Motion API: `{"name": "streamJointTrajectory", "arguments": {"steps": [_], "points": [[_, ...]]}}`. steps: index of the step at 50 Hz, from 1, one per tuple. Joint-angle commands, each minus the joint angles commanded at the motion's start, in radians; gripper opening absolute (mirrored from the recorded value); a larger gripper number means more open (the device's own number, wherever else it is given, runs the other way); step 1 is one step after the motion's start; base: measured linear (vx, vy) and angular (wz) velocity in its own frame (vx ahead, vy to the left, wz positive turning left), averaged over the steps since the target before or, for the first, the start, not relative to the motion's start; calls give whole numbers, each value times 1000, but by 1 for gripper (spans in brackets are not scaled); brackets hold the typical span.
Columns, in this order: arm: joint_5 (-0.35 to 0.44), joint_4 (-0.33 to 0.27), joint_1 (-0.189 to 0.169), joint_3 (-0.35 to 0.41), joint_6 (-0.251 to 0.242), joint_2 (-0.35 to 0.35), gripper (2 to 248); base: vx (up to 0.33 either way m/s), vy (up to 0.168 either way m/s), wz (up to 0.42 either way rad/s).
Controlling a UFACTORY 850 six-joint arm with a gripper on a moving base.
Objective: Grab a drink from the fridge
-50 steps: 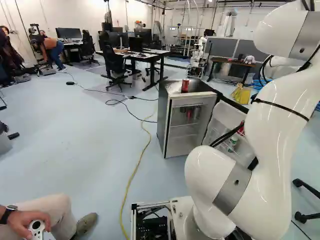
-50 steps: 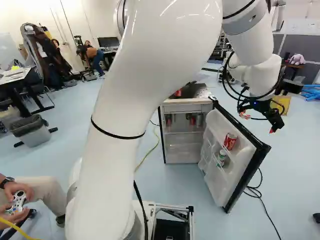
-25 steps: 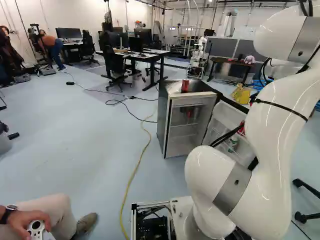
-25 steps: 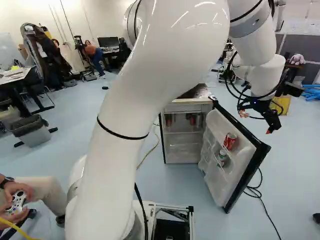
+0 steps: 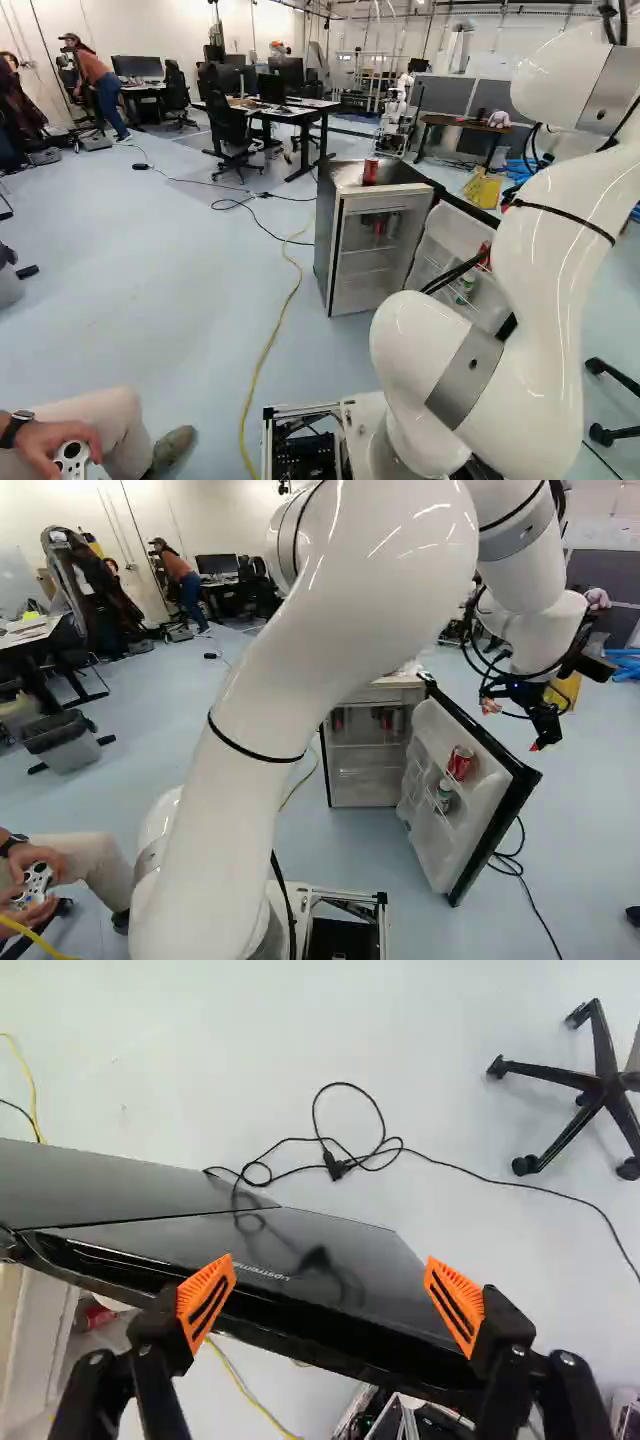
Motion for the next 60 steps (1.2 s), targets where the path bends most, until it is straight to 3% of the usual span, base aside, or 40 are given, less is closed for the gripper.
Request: {"name": "streamJointTrajectory", "arguments": {"steps": [21,60], "points": [[-62,52,-21,-63,0,-43,247,0,0,0],[-71,56,-42,-146,0,-127,247,0,0,0]]}}
